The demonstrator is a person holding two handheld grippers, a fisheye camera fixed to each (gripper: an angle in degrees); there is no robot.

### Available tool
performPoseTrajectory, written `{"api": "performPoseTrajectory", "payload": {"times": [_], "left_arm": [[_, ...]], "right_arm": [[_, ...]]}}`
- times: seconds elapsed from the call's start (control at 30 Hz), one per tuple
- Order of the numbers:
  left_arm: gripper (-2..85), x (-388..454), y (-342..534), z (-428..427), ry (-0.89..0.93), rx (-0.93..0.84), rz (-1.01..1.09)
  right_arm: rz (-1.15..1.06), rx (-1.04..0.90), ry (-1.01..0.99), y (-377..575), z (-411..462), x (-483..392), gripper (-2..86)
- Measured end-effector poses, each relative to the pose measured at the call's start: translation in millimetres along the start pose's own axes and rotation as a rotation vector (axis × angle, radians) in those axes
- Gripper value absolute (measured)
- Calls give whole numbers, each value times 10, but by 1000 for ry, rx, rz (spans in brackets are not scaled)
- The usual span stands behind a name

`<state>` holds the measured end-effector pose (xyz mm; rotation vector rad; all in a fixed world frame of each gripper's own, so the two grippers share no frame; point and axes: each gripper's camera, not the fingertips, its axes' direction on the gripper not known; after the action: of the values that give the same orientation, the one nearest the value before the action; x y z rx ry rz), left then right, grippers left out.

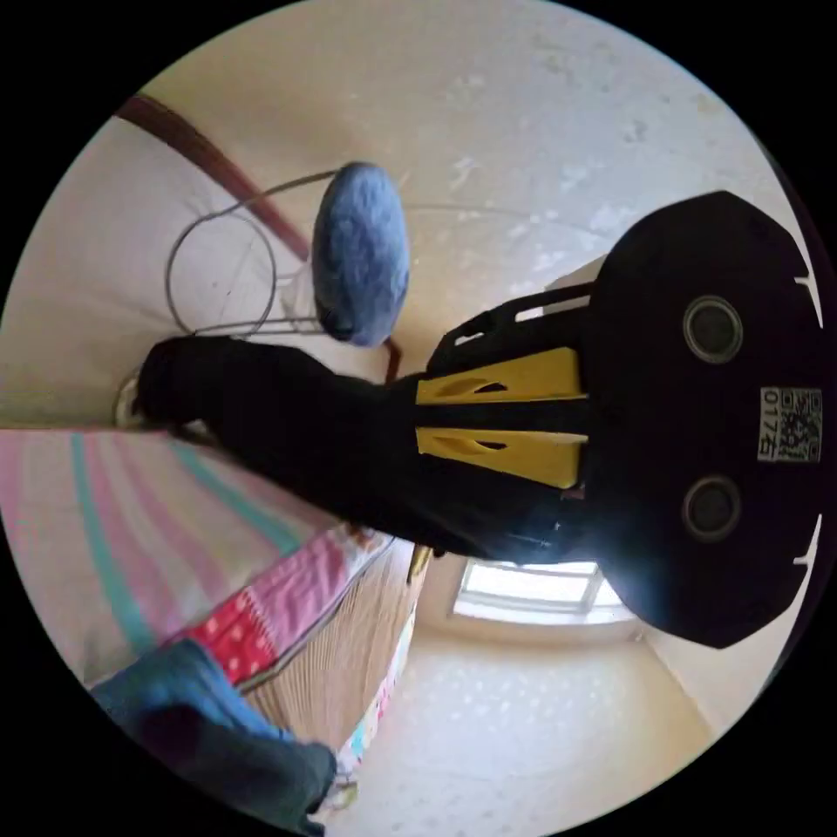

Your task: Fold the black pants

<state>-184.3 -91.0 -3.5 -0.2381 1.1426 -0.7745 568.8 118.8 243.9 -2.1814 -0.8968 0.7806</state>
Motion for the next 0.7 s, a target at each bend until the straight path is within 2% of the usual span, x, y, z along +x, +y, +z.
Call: {"api": "performPoseTrajectory", "payload": {"times": [0.1, 0.17, 0.23, 0.3, 0.33, 0.4, 0.43, 0.57, 0.7], "left_arm": [[18, -8, -183, -168, -139, 54, -26], [70, -36, -367, -379, -216, 136, -46], [102, -78, -531, -514, -289, 192, -63], [126, -144, -737, -548, -377, 202, -68], [137, -204, -875, -480, -441, 177, -65], [144, -310, -1069, -257, -528, 93, -59], [145, -370, -1167, -66, -600, 31, -57], [91, -447, -1386, 498, -739, -95, -29], [57, -511, -1622, 476, -627, -172, -88]], "right_arm": [[25, 55, 303, 83, -81, -619, 58], [-36, 132, 424, 221, -131, -1094, 36], [-106, 187, 502, 376, -128, -1585, 21], [-287, 215, 530, 659, -1, -2239, 11], [-335, 223, 524, 737, 36, -2395, 9], [-606, 201, 413, 1112, 227, -3016, 6], [-667, 187, 372, 1209, 276, -3147, 5], [-1020, 16, 89, 1807, 666, -3844, 2], [-1142, -79, 29, 2079, 1084, -4095, 2]]}}
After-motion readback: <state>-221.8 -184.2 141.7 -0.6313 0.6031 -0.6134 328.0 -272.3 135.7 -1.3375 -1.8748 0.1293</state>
